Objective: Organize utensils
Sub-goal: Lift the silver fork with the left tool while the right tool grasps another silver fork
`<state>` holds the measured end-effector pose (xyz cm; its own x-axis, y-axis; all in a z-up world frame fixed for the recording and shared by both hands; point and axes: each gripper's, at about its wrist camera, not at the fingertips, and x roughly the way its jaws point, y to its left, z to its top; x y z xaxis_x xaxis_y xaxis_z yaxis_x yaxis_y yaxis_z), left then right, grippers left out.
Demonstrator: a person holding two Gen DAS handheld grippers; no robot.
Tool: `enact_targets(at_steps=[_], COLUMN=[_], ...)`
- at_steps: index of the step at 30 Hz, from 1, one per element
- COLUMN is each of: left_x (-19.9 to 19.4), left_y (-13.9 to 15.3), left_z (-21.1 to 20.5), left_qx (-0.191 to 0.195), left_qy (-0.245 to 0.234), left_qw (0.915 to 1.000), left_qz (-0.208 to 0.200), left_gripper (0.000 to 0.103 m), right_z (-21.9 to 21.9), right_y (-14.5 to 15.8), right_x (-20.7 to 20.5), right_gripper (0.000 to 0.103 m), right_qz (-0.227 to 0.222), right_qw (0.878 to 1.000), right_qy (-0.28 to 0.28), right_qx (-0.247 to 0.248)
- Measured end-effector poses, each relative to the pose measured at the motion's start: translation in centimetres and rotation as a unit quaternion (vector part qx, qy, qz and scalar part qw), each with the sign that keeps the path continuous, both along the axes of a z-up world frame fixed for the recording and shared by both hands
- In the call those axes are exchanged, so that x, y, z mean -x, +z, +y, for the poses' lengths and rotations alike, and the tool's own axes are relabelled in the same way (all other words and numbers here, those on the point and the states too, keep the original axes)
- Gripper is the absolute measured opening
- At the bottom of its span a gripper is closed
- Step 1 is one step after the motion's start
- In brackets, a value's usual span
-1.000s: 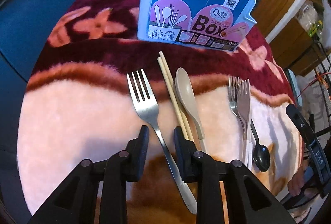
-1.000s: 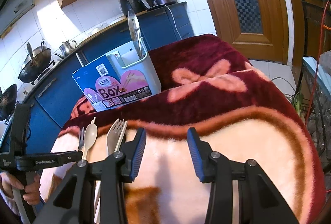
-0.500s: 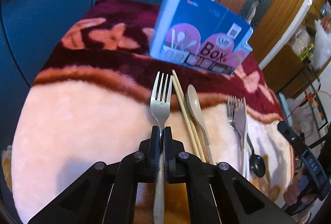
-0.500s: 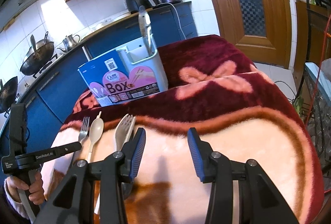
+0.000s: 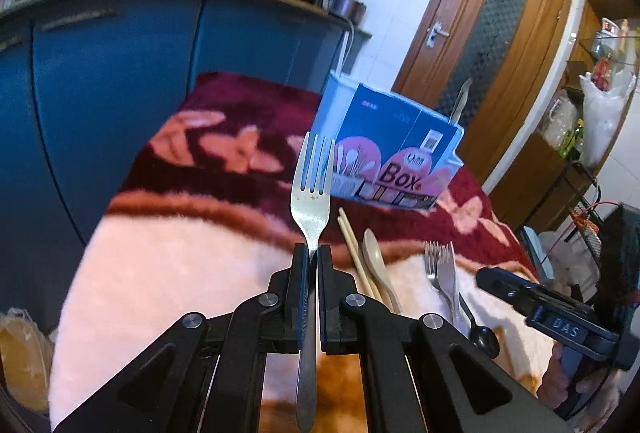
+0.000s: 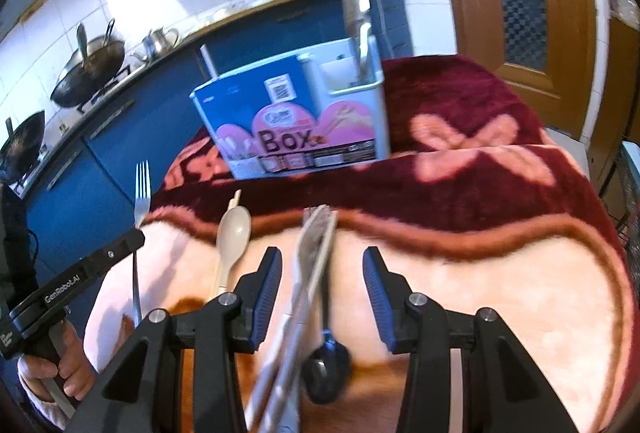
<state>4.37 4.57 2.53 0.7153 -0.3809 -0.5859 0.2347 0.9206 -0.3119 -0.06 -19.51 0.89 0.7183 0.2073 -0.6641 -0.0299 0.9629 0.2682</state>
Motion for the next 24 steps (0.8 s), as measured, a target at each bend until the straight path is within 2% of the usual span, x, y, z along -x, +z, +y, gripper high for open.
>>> enact_targets(at_steps=[2, 5, 13, 16, 20, 24], left_x=[0.1, 0.3, 0.7, 0.8, 1.0, 1.3], left_y=[0.2, 0.4, 0.8, 0.9, 1.1, 1.5], left_z=[0.1, 0.4, 0.9, 0.9, 0.7, 0.4], left_qx=[0.002, 0.008, 0.017, 0.019, 0.023, 0.024], left_qy=[0.0, 0.0, 0.001, 0.001, -0.002, -0.006], left_qw=[1.0, 0.9998, 0.9993, 0.9991, 0.9988, 0.9984], left_qz=[-0.009, -0.019, -0.035, -0.038, -0.043, -0.051], left_gripper=[0.004, 0.004, 0.004, 0.004, 0.004, 0.004], right_z=[0.6, 1.4, 1.6, 1.2, 0.4, 0.0], right_y=[0.0, -0.1, -1.4, -1.4, -1.6, -0.7], right_x=[-0.7, -2.1, -5.2, -5.9, -6.6, -5.8], right_gripper=[0.045, 0.036, 0.023, 0.018, 0.017, 0.014], right_qz=[0.015, 0.044, 0.112, 0.124, 0.146, 0.13], right_qw=[1.0, 0.999, 0.993, 0.992, 0.989, 0.991], right_qy=[0.013, 0.029, 0.03, 0.032, 0.034, 0.039], right_qx=[0.002, 0.009, 0.019, 0.02, -0.004, -0.018])
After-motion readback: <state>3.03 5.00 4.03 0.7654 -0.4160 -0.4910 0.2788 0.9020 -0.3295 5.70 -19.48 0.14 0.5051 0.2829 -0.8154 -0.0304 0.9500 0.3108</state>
